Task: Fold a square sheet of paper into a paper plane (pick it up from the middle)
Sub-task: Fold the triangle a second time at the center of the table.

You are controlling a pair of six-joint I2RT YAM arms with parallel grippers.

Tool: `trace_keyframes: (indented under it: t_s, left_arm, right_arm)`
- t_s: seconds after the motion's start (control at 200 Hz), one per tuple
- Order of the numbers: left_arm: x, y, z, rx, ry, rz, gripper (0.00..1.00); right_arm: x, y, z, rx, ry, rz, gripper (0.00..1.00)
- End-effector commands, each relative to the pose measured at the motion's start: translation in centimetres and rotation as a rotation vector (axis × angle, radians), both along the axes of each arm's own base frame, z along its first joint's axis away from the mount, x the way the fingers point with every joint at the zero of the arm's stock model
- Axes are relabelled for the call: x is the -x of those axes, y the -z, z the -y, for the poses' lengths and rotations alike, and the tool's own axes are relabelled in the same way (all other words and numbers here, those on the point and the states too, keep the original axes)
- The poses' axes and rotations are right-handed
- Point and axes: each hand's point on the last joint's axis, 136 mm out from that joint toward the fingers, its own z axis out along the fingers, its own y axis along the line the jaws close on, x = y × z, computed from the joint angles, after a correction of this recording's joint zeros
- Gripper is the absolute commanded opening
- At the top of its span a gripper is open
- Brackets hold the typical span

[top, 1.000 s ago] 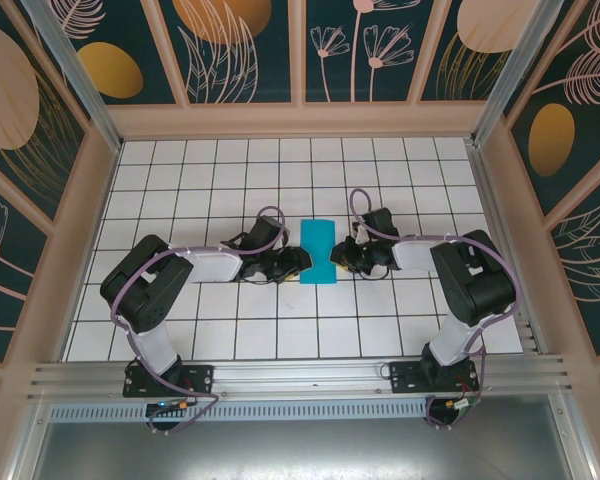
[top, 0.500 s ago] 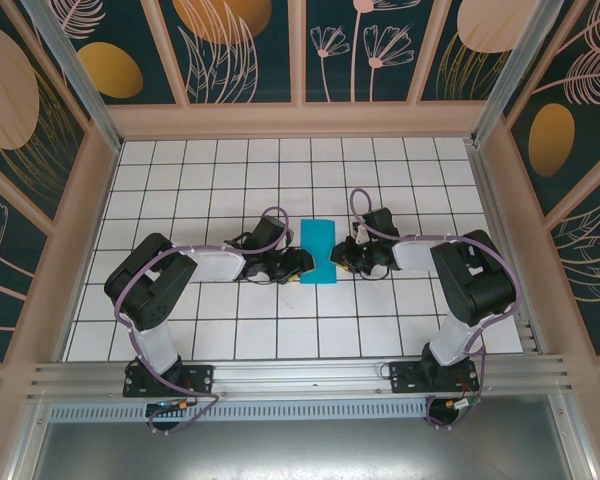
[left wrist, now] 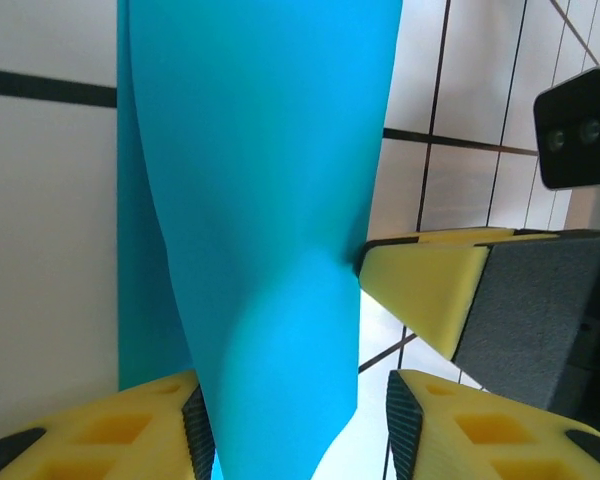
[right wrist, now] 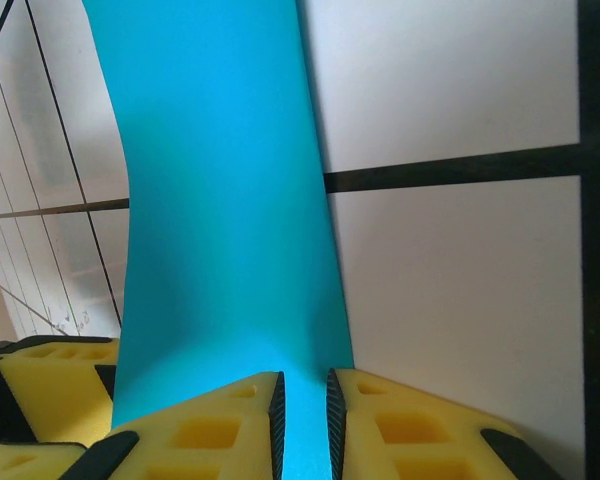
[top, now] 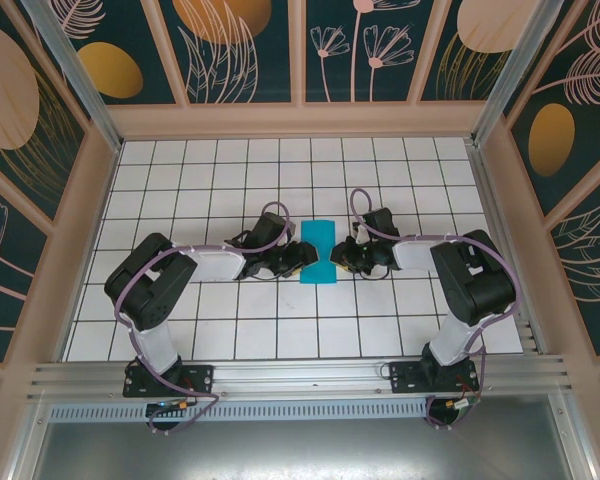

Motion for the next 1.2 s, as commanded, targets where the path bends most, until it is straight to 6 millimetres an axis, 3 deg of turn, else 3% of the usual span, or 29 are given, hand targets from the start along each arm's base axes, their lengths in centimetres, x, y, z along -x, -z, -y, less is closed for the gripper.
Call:
trace_keyframes:
  t_s: [0.0, 0.495, 0.841, 1.011, 1.036, 1.196]
  left_arm:
    - [-1.6, -0.4, 0.7, 0.02, -0.029, 0.033, 0.49]
    - [-5.1, 0.0, 0.1, 0.08, -0.102, 0.033, 0.44]
    - [-5.6, 0.1, 0.3, 0.109, -0.071, 0.034, 0.25]
    - [-5.5, 0.6, -0.1, 0.067, -0.047, 0.039, 0.16]
    - [-6.3, -0.4, 0.3, 0.081, -0.044, 0.061, 0.15]
    - [-6.1, -0.4, 0.2, 0.049, 0.006, 0.069, 0.09]
  right_arm:
    - [1.6, 3.3, 2.0, 0.098, 0.029, -0.07, 0.24]
    - [0.6, 0.0, 1.1, 0.024, 0.016, 0.035, 0.29]
    - [0.6, -6.2, 1.1, -0.04, -0.016, 0.312, 0.43]
    - [1.1, -7.7, 1.2, 0.008, -0.025, 0.451, 0.46]
    - [1.3, -7.8, 1.1, 0.011, -0.03, 0.464, 0.46]
    - [2.4, -8.4, -0.7, 0.05, -0.117, 0.561, 0.46]
